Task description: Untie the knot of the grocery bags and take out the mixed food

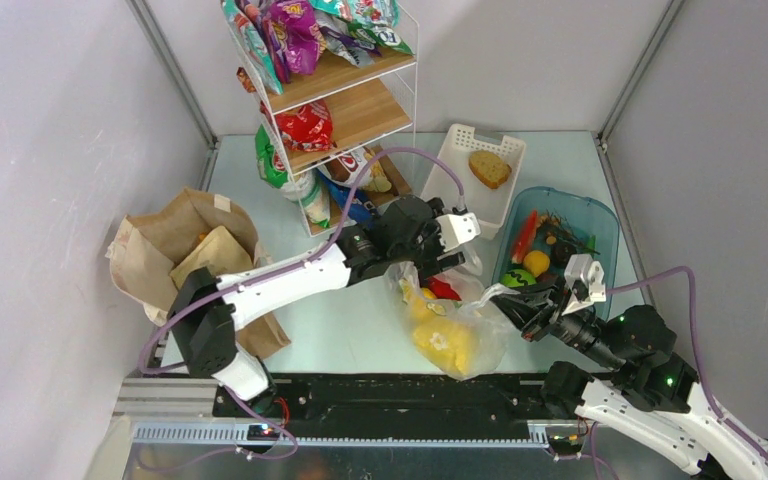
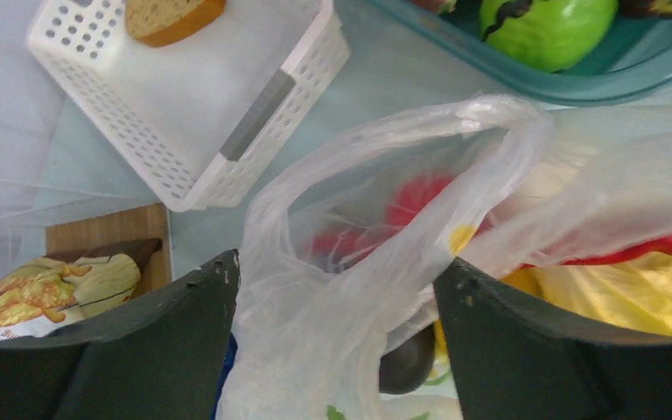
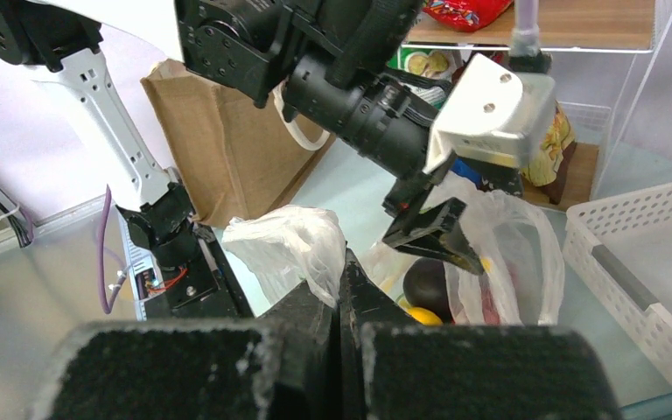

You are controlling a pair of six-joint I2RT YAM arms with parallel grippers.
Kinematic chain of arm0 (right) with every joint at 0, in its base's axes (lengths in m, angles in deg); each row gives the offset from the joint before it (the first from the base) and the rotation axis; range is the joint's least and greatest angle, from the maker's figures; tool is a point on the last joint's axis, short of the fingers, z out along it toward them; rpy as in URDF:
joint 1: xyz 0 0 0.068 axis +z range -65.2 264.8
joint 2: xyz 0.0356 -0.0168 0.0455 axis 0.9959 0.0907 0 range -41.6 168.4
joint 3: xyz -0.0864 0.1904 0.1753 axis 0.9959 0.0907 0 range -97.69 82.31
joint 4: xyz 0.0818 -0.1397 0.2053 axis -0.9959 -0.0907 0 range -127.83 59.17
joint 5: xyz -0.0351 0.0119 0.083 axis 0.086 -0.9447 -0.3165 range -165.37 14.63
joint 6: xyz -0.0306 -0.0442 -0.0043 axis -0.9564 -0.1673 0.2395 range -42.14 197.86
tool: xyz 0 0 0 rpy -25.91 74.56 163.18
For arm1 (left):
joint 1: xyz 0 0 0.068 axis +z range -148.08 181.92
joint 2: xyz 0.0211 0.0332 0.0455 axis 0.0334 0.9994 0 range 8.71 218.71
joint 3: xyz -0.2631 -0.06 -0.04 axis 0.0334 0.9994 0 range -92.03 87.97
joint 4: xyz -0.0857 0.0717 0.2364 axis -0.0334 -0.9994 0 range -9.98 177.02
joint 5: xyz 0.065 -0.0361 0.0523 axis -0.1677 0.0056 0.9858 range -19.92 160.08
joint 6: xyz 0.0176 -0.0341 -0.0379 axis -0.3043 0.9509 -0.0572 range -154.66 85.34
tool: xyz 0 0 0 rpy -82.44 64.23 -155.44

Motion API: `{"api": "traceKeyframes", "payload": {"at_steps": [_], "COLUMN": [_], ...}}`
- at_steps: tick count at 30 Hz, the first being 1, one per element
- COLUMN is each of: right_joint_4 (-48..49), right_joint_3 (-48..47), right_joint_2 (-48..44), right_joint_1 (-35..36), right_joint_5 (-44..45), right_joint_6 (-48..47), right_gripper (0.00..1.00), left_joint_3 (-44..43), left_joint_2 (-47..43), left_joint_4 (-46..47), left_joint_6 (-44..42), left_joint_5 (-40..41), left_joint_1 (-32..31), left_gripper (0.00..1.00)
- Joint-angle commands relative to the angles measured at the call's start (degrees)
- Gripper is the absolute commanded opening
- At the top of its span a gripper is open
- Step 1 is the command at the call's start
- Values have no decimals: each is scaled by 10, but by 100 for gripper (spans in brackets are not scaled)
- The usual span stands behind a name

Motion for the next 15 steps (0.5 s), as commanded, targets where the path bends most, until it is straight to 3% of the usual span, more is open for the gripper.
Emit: {"api": "traceKeyframes", "payload": {"at_steps": [1, 2, 5, 8, 10, 15], "right_joint_4": [8, 8, 11, 17, 25, 30], "right_joint_3": [-1, -1, -2, -2, -2, -24], "right_joint_2": [0, 2, 5, 7, 11, 71], "right_joint_1": [0, 0, 0, -1, -1, -4], "right_joint_5": [-4, 0, 23, 52, 78, 133], "right_joint_6": [-7, -7, -5, -1, 3, 6], "right_gripper": [0, 0, 0, 0, 0, 0], "left_joint_3": [-33, -36, -38, -43, -47, -53], "left_joint_2": [19, 20, 22, 25, 19, -31], "left_joint_4": [17, 17, 21, 25, 31, 34], "left_joint_6": [-6, -1, 6, 17, 33, 124], "left_joint_5": [76, 79, 102, 166, 216, 319], "left_joint_1": [-2, -2, -2, -2, -1, 6], "left_gripper": [73, 61, 39, 6, 1, 0]}}
